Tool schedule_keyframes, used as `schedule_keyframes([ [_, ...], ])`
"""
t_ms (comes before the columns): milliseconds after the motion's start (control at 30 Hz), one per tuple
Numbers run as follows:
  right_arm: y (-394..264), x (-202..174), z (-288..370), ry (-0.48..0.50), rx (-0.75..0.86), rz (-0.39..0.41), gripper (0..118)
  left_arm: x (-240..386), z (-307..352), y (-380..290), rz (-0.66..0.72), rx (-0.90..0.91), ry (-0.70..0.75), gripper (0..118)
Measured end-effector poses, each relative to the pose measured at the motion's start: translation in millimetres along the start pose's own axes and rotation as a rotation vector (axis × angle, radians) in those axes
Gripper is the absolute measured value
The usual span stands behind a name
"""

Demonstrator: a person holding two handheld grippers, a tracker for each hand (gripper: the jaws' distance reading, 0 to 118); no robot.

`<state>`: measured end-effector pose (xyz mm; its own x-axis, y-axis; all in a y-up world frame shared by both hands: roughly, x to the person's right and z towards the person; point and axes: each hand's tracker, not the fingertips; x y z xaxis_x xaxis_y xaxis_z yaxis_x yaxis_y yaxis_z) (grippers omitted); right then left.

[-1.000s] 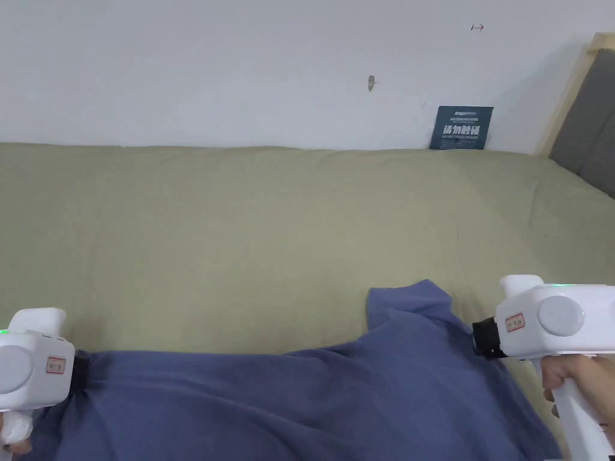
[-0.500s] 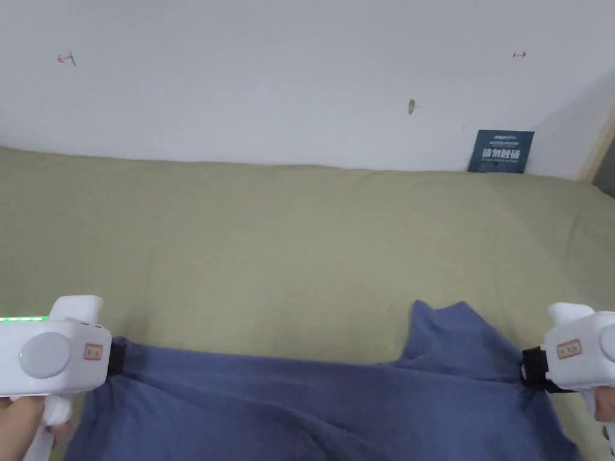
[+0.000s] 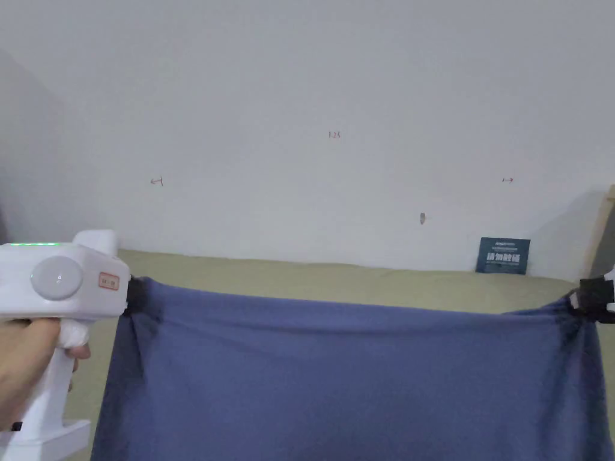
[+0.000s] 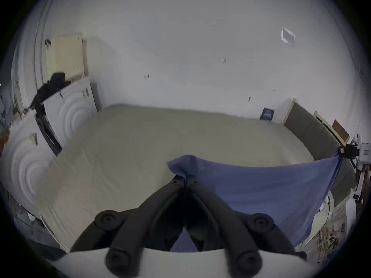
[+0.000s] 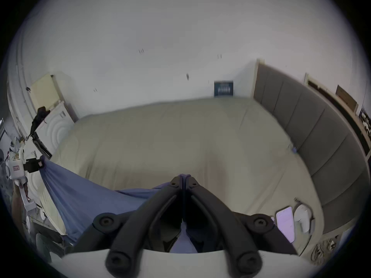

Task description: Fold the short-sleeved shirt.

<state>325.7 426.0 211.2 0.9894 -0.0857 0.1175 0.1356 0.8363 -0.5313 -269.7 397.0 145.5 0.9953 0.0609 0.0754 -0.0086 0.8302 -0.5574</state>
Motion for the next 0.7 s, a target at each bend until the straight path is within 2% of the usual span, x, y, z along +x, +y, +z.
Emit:
schedule_keyframes([
  [133, 40, -12, 40, -0.019, 0.087, 0.042, 0, 3, 38, 39, -0.001, 0.074, 0.016, 1],
  [233, 68, -18, 57, -0.028, 0.165, 0.030, 0, 5, 53, 69, 0.008, 0.122, 0.038, 1],
  [333, 96, -28, 66, -0.048, 0.206, 0.055, 0, 12, 59, 96, -0.009, 0.162, 0.068, 1],
  [700, 202, -40, 21, -0.111, 0.286, 0.069, 0, 40, 12, 184, -0.016, 0.228, 0.138, 1],
])
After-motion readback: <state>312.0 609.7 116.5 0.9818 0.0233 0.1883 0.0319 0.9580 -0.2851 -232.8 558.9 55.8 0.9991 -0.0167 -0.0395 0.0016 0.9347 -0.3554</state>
